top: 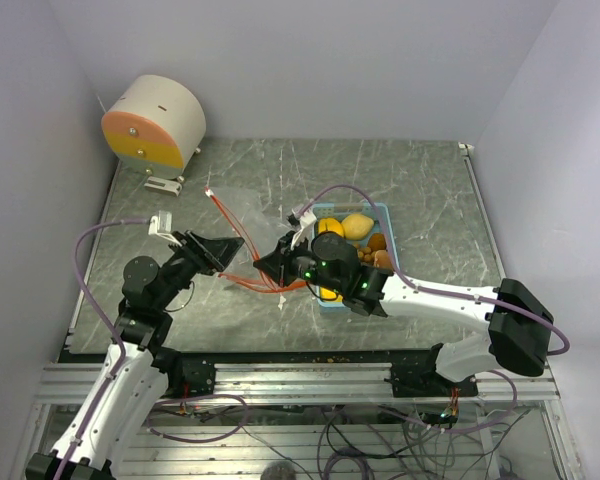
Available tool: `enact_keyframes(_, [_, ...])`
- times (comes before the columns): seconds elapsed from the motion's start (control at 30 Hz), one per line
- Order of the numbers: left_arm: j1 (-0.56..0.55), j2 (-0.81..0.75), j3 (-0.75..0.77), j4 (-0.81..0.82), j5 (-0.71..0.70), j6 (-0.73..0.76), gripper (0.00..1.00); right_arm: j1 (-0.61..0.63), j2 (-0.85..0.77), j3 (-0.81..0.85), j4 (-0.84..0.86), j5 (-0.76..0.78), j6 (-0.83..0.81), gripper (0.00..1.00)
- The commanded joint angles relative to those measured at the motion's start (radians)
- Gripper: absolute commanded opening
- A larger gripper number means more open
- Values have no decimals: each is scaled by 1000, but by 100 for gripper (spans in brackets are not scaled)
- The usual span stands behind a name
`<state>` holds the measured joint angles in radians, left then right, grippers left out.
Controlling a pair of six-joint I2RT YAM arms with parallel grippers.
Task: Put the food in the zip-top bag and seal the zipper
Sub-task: Open the zipper of the food storage bag at the center of the board.
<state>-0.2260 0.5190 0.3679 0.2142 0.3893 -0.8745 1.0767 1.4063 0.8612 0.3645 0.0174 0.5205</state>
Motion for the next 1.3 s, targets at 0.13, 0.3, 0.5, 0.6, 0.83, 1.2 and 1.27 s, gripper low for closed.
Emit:
enact_keyframes(0.13, [4,-33,-19,-1,4,31,66,5,-30,41,-8,3,-12,0])
enact_keyframes(0.3, [4,43,-9,68,17,10,62,5,-18,39,-2,-13,-7,0])
enact_keyframes(0.5, [4,109,-9,132,14,-17,59,5,-15,45,-13,-22,-15,0])
enact_keyframes(0.6, [4,127,-12,173,22,-38,60,5,-5,48,-22,-29,-19,0])
enact_keyframes(0.83, [4,134,-7,194,25,-52,60,5,2,49,-29,-36,-21,0])
enact_keyframes(1.2, [4,164,1,102,-21,8,51,5,-31,38,-29,-25,-30,0])
enact_keyframes(1.27, [4,169,0,97,-33,14,50,5,-35,39,-28,-39,-34,0])
